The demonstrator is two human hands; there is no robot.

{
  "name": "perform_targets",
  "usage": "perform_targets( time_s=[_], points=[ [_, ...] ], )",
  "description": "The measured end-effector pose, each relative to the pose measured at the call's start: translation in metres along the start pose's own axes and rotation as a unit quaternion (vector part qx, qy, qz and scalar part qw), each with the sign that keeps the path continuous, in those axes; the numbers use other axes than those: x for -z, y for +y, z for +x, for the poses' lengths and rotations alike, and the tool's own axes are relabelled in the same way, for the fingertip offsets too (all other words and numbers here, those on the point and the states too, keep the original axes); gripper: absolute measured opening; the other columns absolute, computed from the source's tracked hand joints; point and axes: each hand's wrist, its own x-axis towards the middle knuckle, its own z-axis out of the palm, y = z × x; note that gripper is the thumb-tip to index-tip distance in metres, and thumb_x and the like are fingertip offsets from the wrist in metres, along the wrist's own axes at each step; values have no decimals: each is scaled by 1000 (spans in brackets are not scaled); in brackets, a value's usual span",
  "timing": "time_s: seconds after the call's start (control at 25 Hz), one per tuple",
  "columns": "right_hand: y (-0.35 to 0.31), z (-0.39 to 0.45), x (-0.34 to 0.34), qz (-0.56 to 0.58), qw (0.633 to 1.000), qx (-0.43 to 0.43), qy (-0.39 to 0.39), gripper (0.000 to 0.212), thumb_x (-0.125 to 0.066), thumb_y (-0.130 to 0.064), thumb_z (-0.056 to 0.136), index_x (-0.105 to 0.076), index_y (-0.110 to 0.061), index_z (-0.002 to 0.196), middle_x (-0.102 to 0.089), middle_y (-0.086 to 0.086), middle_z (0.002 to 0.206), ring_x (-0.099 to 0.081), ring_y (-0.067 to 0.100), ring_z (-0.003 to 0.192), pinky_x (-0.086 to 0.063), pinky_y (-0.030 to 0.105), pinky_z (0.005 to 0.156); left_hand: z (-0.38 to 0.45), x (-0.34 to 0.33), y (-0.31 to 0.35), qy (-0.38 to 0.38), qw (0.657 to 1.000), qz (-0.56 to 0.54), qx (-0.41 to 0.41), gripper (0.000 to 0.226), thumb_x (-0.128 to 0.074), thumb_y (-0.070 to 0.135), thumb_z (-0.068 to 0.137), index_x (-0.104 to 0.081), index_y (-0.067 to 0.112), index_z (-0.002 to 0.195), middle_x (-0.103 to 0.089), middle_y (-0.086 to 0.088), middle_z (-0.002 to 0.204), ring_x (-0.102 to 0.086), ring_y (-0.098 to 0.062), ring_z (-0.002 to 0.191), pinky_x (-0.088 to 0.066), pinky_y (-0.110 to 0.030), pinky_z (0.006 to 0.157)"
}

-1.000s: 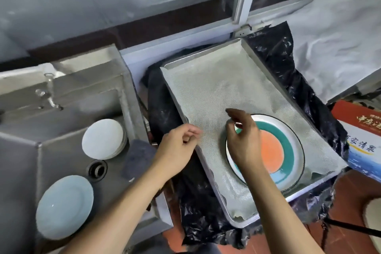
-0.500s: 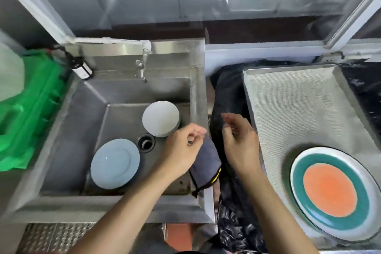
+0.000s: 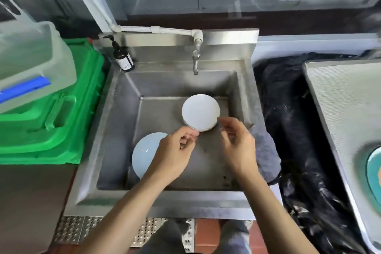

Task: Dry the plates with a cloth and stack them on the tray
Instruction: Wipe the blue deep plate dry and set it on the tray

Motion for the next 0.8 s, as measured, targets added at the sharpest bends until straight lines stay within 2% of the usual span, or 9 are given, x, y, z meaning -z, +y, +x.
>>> perform_targets(
  time_s=[0.12, 0.24, 0.36, 0.44, 0.52, 0.68, 0.8],
  points=[
    [-5, -12, -48, -4, 1000, -20, 3, 30, -59, -6, 95, -70, -24, 116, -70, -4, 110, -69, 13, 96, -56, 42, 93, 3, 39, -35, 1, 1000, 5, 13, 29, -57, 10, 95, -69, 36, 94, -74, 21, 96, -68, -7, 98, -48, -12, 80],
    [-3, -20, -84, -21, 999, -33, -14, 30, -58, -8, 94, -70, -28, 114, -70, -10, 109, -69, 12, 94, -57, 39, 90, 4, 67, -68, 20, 999, -2, 27, 28, -57, 6, 96, -69, 32, 93, -74, 15, 98, -68, -6, 97, -44, -5, 74],
    [7, -21, -113, -48, 997, -39, -44, 35, -57, -11, 93, -64, -43, 107, -65, -30, 96, -64, -6, 87, -50, 15, 79, 7, 82, -101, 36, 998, -7, 46, 22, -57, 5, 96, -70, 24, 97, -73, 13, 99, -68, -6, 95, -45, -7, 74],
    [20, -17, -131, -58, 995, -56, -67, 33, -57, -14, 94, -64, -44, 105, -66, -27, 98, -61, -13, 85, -42, 5, 74, 12, 86, -124, 49, 997, -11, 65, 20, -58, 5, 96, -69, 22, 98, -73, 12, 98, -68, -4, 90, -45, -7, 72],
    [40, -9, -150, -64, 991, -72, -91, 29, -57, -13, 95, -67, -37, 108, -69, -17, 103, -61, -13, 87, -40, 1, 73, 20, 87, -151, 70, 993, -9, 89, 20, -58, 4, 96, -68, 21, 99, -73, 10, 100, -68, -5, 87, -44, -8, 71],
    [85, 15, -191, -80, 984, -95, -129, 28, -55, -14, 96, -67, -36, 110, -69, -15, 105, -62, -10, 91, -40, 1, 74, 43, 83, -204, 117, 986, 23, 119, 21, -57, 1, 94, -66, 15, 108, -71, 5, 110, -68, -13, 98, -49, -13, 80],
    [119, 32, -219, -98, 979, -101, -149, 31, -53, -11, 95, -69, -29, 114, -68, -13, 104, -59, -13, 88, -40, 2, 70, 61, 76, -240, 119, 978, 54, 165, 25, -58, 5, 94, -62, 15, 116, -67, 5, 118, -64, -14, 102, -46, -21, 86]
  ],
)
